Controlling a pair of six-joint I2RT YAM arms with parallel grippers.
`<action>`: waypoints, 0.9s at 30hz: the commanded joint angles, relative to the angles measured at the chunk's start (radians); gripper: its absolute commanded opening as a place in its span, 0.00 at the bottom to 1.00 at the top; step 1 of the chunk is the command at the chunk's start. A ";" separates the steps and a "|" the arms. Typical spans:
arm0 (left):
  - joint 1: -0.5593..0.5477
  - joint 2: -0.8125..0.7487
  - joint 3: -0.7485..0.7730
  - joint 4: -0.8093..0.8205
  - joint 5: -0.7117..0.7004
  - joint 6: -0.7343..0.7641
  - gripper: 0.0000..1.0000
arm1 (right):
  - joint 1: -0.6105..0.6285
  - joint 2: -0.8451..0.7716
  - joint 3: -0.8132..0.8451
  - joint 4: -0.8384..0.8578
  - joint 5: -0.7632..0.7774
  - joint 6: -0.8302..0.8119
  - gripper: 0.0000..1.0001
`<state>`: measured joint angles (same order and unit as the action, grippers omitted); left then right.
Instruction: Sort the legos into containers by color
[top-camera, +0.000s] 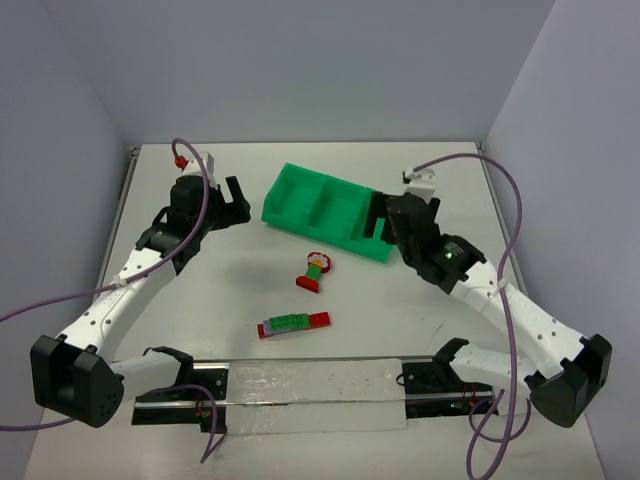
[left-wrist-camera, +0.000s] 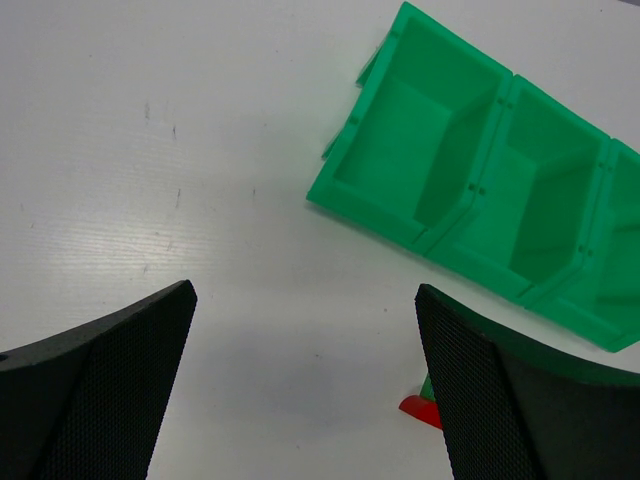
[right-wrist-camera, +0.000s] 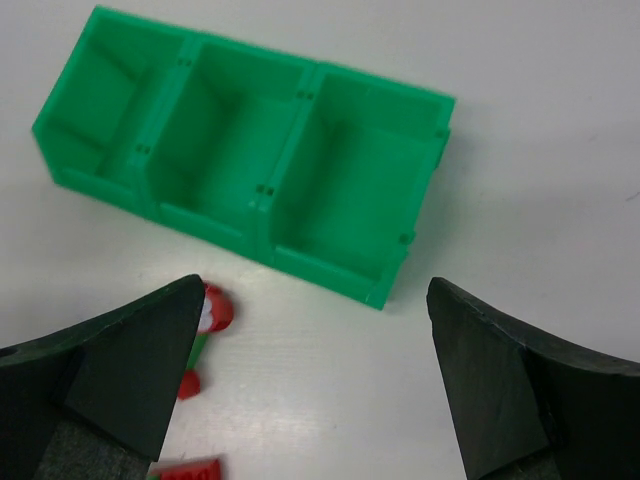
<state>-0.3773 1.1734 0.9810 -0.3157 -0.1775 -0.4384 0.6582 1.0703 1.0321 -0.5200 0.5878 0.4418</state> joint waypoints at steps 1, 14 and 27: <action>-0.008 -0.005 -0.005 0.016 -0.021 -0.050 0.99 | 0.067 -0.106 -0.177 0.149 -0.239 0.114 1.00; -0.012 0.032 0.002 -0.008 -0.027 -0.084 0.99 | 0.360 0.239 -0.147 0.224 -0.161 0.427 0.96; -0.012 0.064 0.076 -0.104 -0.082 -0.100 0.99 | 0.362 0.463 -0.006 0.176 -0.110 0.460 0.90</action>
<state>-0.3847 1.2201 0.9864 -0.3782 -0.2093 -0.5219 1.0176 1.5185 0.9747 -0.3518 0.4549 0.9191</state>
